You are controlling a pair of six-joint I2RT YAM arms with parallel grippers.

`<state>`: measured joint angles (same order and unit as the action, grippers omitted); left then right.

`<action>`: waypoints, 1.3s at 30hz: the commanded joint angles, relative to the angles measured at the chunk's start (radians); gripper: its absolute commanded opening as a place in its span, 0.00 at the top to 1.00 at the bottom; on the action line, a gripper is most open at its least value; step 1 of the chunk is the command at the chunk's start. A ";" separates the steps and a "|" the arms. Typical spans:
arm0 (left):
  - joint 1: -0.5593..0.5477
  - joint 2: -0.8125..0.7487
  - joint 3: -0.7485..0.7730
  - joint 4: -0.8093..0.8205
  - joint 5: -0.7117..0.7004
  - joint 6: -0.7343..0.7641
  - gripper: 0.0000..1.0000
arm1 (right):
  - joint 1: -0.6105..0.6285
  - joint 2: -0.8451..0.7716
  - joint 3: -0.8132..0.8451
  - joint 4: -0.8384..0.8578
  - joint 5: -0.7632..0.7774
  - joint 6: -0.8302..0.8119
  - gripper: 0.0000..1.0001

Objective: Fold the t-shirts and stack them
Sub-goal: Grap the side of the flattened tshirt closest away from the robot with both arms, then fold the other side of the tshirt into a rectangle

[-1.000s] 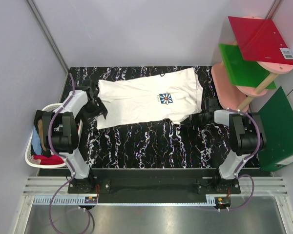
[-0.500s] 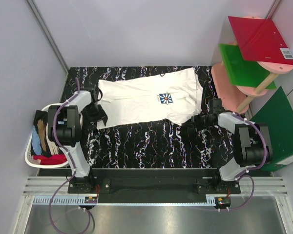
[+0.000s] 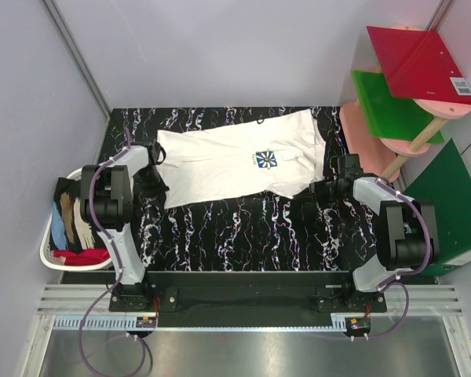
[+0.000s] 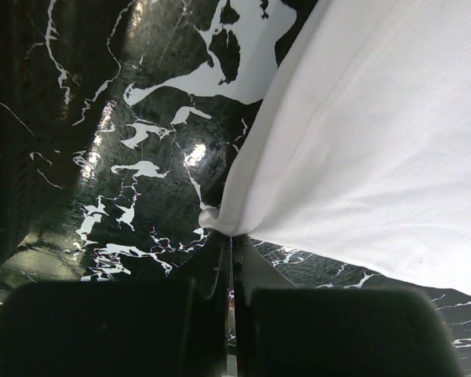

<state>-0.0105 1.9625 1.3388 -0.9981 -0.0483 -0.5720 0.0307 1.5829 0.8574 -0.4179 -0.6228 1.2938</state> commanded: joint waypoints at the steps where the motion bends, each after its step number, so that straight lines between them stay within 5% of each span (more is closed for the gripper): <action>1: 0.007 -0.077 -0.012 0.007 -0.001 0.018 1.00 | -0.014 -0.052 0.054 -0.059 -0.026 -0.048 1.00; 10: 0.007 -0.165 0.161 -0.074 -0.004 0.014 1.00 | -0.015 0.015 0.192 -0.070 0.026 -0.129 1.00; 22: 0.007 -0.019 0.401 -0.135 -0.002 -0.008 1.00 | -0.014 0.276 0.552 -0.068 0.110 -0.244 1.00; 39: 0.032 0.117 0.668 -0.195 -0.021 -0.045 1.00 | -0.014 0.353 0.747 -0.064 0.228 -0.367 1.00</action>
<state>-0.0071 2.0518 1.9194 -1.1740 -0.0532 -0.6037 0.0212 1.9221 1.5387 -0.4992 -0.4503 0.9936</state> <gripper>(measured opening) 0.009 0.009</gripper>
